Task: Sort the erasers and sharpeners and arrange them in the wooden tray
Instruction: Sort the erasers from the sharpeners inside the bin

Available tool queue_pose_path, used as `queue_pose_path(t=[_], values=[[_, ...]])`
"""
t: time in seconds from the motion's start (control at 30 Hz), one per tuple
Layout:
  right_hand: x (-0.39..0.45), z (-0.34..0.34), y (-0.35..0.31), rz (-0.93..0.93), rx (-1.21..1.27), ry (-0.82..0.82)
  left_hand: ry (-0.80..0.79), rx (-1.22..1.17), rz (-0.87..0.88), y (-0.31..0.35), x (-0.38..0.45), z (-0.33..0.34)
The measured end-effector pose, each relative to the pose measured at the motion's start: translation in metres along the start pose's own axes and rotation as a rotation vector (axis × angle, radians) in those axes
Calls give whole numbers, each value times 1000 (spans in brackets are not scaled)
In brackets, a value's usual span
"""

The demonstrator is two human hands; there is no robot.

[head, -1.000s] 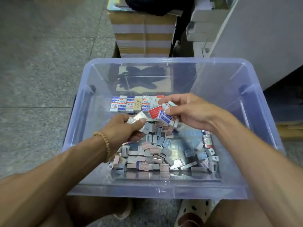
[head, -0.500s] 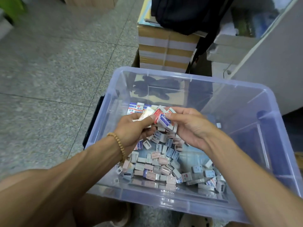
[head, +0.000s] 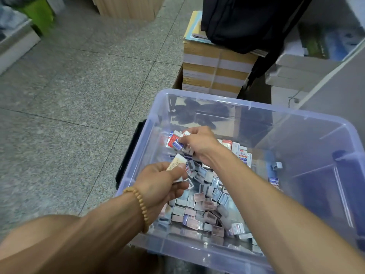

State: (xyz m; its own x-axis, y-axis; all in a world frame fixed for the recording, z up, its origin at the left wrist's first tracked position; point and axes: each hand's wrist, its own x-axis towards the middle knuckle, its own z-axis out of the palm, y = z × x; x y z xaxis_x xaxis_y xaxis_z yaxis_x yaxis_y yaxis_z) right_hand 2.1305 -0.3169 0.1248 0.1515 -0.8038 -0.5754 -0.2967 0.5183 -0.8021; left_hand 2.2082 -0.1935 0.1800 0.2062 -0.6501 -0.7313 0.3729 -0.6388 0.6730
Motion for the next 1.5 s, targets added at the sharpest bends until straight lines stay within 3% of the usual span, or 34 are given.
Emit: queue_pose_path(t=[0.27, 0.47, 0.6, 0.87, 1.2, 1.5], values=[[6, 13, 7, -87, -4, 85, -20, 2, 18, 1, 1, 2], [3, -7, 15, -5, 131, 282, -20, 12, 35, 3, 5, 3], [1, -10, 16, -90, 52, 323, -31, 27, 37, 2, 7, 7], [2, -12, 22, -134, -378, 371, -16, 21, 44, 1, 10, 8], [0, -16, 16, -46, -111, 216, -19, 20, 50, 1, 12, 10], [-5, -22, 21, -145, -48, 171, -26, 6, 52, 1, 10, 10]])
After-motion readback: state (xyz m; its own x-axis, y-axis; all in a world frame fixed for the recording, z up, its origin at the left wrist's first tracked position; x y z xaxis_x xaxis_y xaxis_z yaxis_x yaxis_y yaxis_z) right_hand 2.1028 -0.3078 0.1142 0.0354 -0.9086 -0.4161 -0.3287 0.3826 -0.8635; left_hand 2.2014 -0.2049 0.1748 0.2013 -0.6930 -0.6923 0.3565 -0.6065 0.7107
